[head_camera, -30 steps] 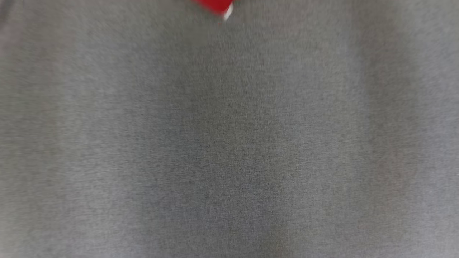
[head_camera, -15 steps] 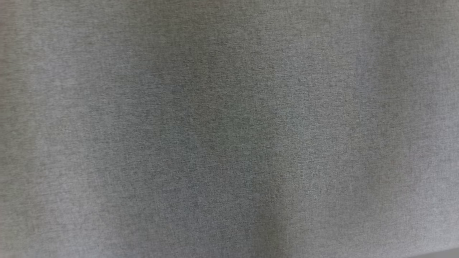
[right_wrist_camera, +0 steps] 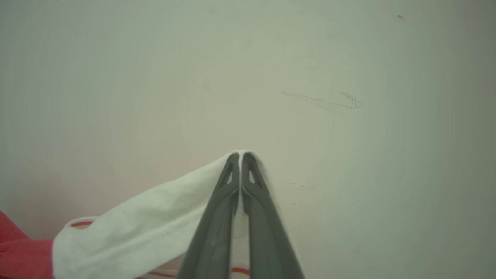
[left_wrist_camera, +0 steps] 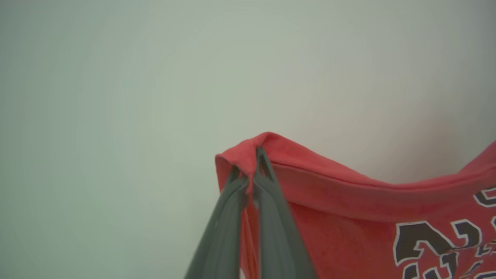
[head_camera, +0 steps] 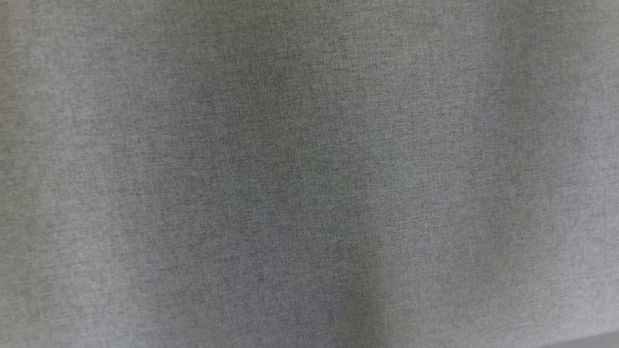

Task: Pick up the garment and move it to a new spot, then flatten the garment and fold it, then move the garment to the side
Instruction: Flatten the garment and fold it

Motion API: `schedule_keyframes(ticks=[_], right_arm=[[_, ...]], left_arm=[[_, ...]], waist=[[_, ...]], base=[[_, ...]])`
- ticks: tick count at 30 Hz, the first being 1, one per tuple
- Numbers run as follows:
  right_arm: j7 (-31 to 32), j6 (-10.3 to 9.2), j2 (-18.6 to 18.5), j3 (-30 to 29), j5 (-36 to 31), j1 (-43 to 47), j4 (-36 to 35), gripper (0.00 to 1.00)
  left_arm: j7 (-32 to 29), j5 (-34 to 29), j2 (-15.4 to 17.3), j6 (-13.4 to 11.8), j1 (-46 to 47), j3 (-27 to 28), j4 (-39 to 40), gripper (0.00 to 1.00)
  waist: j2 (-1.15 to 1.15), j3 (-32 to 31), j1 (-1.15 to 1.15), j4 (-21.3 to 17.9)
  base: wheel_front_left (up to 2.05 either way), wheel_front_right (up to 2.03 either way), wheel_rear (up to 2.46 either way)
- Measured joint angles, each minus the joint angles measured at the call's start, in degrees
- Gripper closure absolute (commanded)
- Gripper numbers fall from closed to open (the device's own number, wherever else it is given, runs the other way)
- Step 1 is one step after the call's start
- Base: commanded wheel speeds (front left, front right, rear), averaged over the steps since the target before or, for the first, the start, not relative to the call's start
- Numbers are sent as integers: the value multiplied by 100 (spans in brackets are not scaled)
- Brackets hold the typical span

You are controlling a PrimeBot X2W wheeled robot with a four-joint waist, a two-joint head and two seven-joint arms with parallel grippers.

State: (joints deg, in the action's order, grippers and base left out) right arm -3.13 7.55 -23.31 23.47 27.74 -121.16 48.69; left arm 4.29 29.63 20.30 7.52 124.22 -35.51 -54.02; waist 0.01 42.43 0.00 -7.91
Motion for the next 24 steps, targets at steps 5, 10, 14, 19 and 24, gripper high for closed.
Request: schedule_keyframes(ticks=[5,10,14,19,24], right_arm=[[-43,0,-5,73,36,-31,26,100],[-98,0,-7,157,103,27,14,100],[-252,0,-25,277,197,240,-146,100],[-548,0,-157,422,449,965,-502,100],[-740,0,-215,471,656,1782,-833,100]], left_arm=[[70,216,11,0,60,-199,-152,100],[231,450,57,0,67,-400,-245,100],[458,664,129,0,-14,-545,-223,100],[883,1068,312,0,-781,-694,54,100],[1023,1339,479,0,-1616,-666,400,100]], waist=[[0,68,0,-7],[0,151,0,2],[0,151,0,11],[0,-8,1,27],[-1,-257,0,27]], base=[[0,0,0],[0,0,0],[0,0,0],[0,0,0],[0,0,0]])
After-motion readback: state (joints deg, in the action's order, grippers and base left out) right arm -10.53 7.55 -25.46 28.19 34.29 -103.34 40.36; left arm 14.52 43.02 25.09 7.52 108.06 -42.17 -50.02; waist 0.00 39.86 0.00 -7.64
